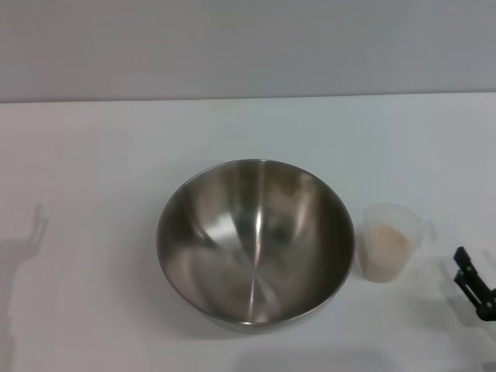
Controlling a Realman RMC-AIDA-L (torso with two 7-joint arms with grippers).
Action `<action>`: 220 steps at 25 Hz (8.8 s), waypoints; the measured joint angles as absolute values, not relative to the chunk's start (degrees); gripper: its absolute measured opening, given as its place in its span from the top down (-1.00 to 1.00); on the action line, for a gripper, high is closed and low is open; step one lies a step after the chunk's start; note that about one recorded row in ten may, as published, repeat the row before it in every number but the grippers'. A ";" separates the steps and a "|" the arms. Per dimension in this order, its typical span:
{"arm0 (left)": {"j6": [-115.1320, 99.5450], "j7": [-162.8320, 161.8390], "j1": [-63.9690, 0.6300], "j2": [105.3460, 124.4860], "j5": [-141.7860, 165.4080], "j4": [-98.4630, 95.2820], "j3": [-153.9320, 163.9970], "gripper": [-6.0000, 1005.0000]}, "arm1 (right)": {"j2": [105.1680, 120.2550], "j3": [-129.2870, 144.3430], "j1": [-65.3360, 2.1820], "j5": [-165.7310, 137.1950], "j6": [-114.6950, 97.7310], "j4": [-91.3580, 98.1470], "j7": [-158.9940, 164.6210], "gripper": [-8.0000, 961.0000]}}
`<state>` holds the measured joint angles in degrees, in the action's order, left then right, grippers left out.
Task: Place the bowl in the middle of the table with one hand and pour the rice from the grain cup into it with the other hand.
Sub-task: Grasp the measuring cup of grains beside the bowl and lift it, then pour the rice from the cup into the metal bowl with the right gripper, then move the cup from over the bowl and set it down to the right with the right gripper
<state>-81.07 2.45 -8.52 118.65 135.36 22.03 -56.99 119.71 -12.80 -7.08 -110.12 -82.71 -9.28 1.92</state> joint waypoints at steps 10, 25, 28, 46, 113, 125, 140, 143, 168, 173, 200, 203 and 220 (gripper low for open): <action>-81.07 2.41 -8.53 118.65 135.41 21.72 -56.99 -0.65 | 119.66 -12.74 -10.18 -109.83 -77.26 -10.09 1.87 -0.59; -81.00 2.40 -8.43 118.65 135.44 21.53 -56.77 -0.65 | 119.71 -12.74 -12.15 -109.96 -76.14 -10.15 1.85 -0.59; -81.00 2.39 -8.43 118.65 135.44 21.53 -56.77 -0.65 | 119.70 -12.76 -12.76 -109.81 -74.76 -10.36 1.85 -0.59; -80.66 2.11 -8.49 118.73 135.44 20.70 -56.69 -0.65 | 119.68 -13.35 -14.32 -109.59 -73.48 -10.73 2.34 -0.59; -78.45 1.66 -9.43 118.92 135.44 20.04 -55.98 -0.65 | 119.78 -10.22 -26.28 -112.97 -87.07 -26.72 -74.04 0.95; -78.19 1.66 -9.19 119.00 135.44 20.08 -55.73 -0.65 | 119.87 -7.59 -25.64 -119.72 -86.21 -26.48 -101.74 0.95; -78.22 1.67 -9.41 119.00 135.45 20.03 -55.72 -0.65 | 119.89 -6.99 -25.64 -120.25 -83.24 -29.60 -126.34 0.95; -78.22 1.66 -9.39 119.00 135.44 20.03 -55.72 -0.65 | 119.88 -6.99 -25.61 -120.41 -81.63 -29.70 -131.79 0.95; -78.22 1.67 -9.28 119.00 135.44 20.04 -55.72 -0.65 | 119.88 -7.26 -26.23 -124.25 -76.74 -29.68 -140.79 0.95; -78.22 1.67 -9.39 119.00 135.44 20.04 -55.72 -0.65 | 119.88 -7.77 -25.96 -124.09 -77.21 -30.51 -136.36 0.95; -78.22 1.67 -9.32 119.00 135.52 20.04 -55.54 -0.65 | 119.48 -20.90 -17.35 -119.88 -102.18 -25.24 -21.96 0.94; -78.22 1.67 -9.26 119.00 135.53 20.04 -55.54 -0.65 | 119.50 -22.99 -17.33 -119.88 -103.42 -21.35 -7.92 0.94; -77.66 1.67 -9.52 119.00 135.47 20.04 -55.54 -0.65 | 119.66 -29.21 -14.39 -118.08 -97.23 -9.15 13.37 0.94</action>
<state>-77.66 1.67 -9.52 119.00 135.47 20.04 -55.54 119.66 -29.21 -14.39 -118.08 -97.23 -9.15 13.37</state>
